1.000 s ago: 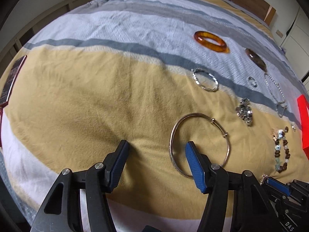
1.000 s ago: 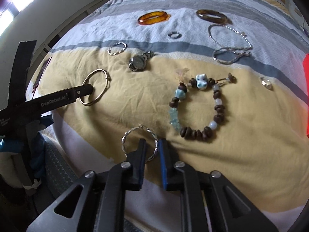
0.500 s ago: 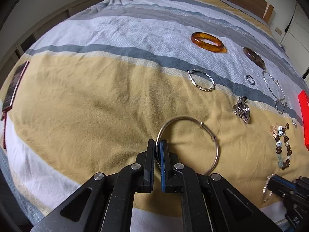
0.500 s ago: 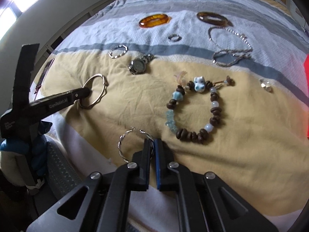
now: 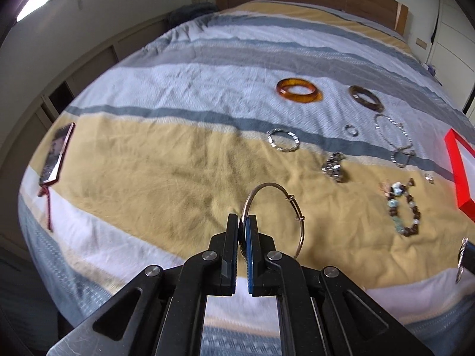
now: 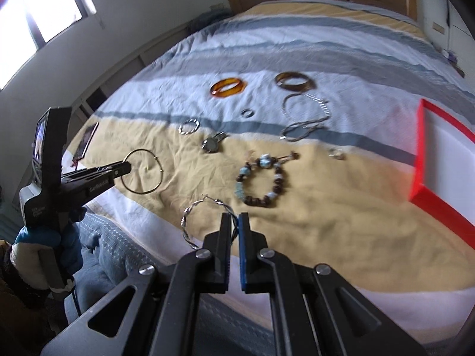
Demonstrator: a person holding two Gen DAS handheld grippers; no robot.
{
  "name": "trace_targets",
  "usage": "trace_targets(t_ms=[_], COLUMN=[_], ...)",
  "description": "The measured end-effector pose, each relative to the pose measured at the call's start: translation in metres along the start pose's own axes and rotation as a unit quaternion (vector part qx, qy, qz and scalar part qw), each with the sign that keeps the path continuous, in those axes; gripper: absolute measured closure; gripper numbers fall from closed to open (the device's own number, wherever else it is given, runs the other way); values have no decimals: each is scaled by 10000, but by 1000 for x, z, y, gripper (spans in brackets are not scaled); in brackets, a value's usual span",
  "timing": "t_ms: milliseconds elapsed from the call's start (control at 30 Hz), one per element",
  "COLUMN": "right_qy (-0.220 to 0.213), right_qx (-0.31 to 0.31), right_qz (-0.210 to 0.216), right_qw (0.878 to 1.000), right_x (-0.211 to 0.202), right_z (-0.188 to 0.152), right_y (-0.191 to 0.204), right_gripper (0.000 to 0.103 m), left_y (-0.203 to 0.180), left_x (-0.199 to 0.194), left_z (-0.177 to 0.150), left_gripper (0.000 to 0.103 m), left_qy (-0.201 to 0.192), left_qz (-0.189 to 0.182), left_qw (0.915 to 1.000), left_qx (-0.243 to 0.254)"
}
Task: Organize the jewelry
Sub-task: 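Carry the silver bangle and twisted hoop in both tools over the red box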
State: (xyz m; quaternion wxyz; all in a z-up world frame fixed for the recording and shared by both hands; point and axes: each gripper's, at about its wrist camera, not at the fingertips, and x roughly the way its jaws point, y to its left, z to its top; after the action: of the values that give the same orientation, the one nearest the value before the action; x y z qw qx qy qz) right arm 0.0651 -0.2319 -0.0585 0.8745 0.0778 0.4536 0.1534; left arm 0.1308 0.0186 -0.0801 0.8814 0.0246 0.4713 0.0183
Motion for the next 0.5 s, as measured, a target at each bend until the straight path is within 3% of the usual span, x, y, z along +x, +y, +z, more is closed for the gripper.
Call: trace_targets(t_ms=[267,500], right_qy=[-464,-667], right_qx=[540,880], right_qz=[-280,-777], right_qw=[9971,9908], right_x=[-58,-97], right_z=[-13,-10], right_y=[-69,-156], right_gripper=[99,99], left_y=[-60,-169], left_x=[-44,-69], left_z=[10,45], left_gripper=[98,98], left_qy=[-213,-366], left_qz=[-241,-1140], left_qw=[9983,9878], left_qx=[487,1000])
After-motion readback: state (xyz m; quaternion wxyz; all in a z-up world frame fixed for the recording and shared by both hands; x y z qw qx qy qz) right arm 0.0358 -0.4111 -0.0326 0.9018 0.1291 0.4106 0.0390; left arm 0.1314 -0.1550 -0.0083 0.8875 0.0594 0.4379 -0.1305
